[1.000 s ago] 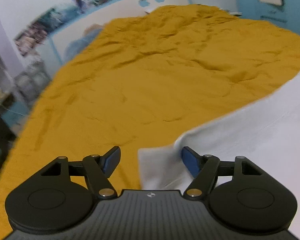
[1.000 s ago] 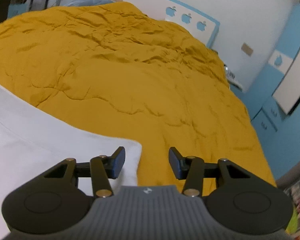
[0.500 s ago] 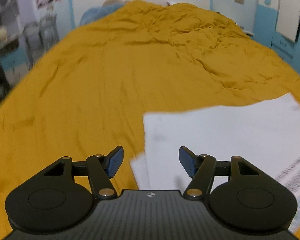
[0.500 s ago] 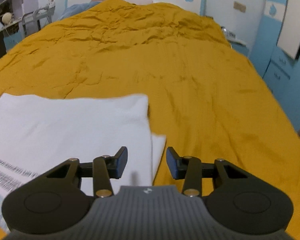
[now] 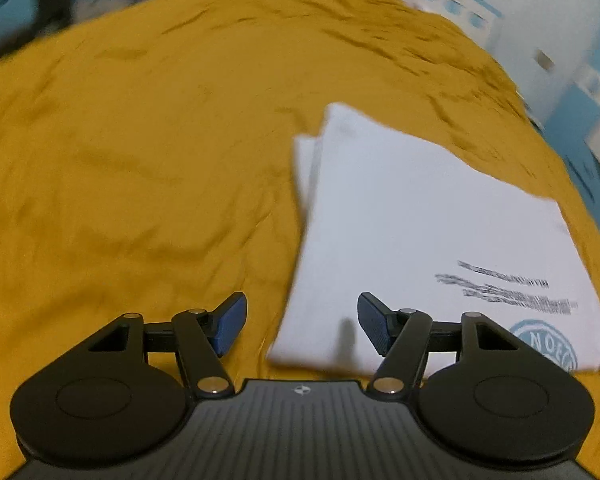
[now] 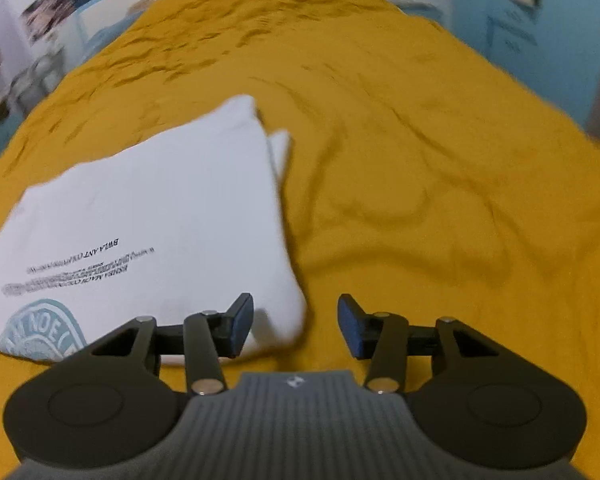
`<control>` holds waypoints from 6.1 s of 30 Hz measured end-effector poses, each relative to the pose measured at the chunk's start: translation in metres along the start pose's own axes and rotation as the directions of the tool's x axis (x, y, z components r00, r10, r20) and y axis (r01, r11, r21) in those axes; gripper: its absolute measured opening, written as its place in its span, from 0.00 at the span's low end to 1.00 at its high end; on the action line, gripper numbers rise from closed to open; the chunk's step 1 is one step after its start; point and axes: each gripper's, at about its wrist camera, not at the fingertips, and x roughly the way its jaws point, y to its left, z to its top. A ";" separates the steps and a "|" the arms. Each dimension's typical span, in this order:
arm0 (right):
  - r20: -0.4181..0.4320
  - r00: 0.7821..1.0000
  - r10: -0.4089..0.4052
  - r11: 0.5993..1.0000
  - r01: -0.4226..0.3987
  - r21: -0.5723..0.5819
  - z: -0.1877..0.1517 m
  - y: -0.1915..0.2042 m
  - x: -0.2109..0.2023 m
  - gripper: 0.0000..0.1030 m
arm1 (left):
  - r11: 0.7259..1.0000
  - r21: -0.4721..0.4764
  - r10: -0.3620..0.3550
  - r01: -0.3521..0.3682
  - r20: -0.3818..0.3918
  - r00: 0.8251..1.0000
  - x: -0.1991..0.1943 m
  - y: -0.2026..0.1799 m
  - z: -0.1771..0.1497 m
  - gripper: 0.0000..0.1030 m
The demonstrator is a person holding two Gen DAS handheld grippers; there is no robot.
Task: Fold small clothes
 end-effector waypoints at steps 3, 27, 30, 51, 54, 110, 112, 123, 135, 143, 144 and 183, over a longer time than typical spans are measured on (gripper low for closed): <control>-0.009 0.999 0.049 0.988 -0.047 0.147 -0.015 -0.017 0.000 0.44 | 0.995 -0.093 -0.021 0.019 -0.011 1.000 0.008 0.010 -0.011 0.67; -0.059 0.998 -0.035 0.995 0.040 0.095 -0.035 -0.004 0.031 0.00 | 0.977 0.099 0.194 -0.187 -0.070 0.978 0.035 -0.021 -0.027 0.23; -0.071 0.995 -0.076 0.996 0.079 0.049 -0.031 0.000 0.028 0.00 | 0.968 0.142 0.220 -0.209 -0.066 0.973 0.026 -0.025 -0.030 0.22; 0.088 0.996 0.032 0.998 -0.027 -0.048 0.036 0.013 -0.002 0.30 | 0.959 0.283 0.001 -0.033 0.113 0.994 0.023 -0.121 0.023 0.21; 0.084 0.995 0.060 0.998 -0.056 -0.039 0.048 0.015 0.014 0.36 | 0.956 0.295 -0.024 -0.006 0.099 0.995 0.041 -0.133 0.029 0.21; 0.122 0.923 0.366 0.926 -0.374 0.051 0.141 0.131 0.063 0.06 | 0.920 0.393 -0.038 -0.010 0.113 0.993 0.081 -0.133 0.106 0.22; 0.109 0.918 0.382 0.921 -0.388 0.035 0.142 0.164 0.060 0.06 | 0.932 0.362 -0.020 -0.022 0.112 0.994 0.066 -0.107 0.112 0.22; 0.048 0.899 0.435 0.900 -0.432 -0.057 0.112 0.337 0.066 0.06 | 0.989 0.138 -0.063 0.052 0.074 0.995 0.053 -0.005 0.102 0.21; -0.016 0.914 0.404 0.903 -0.402 -0.154 0.070 0.451 0.124 0.06 | 0.991 0.025 -0.134 0.133 0.070 0.988 0.075 0.036 0.089 0.21; -0.124 0.930 0.347 0.902 -0.367 -0.226 0.051 0.472 0.165 0.06 | 0.989 0.001 -0.146 0.146 0.079 0.986 0.078 0.043 0.085 0.21; -0.144 0.933 0.330 0.901 -0.357 -0.248 0.048 0.477 0.169 0.06 | 0.989 0.000 -0.147 0.147 0.080 0.986 0.076 0.043 0.085 0.21; 0.019 0.996 0.089 0.864 -0.067 -0.499 -0.087 0.274 0.018 0.36 | 0.911 -0.275 -0.297 0.307 0.077 0.952 0.022 0.049 0.002 0.32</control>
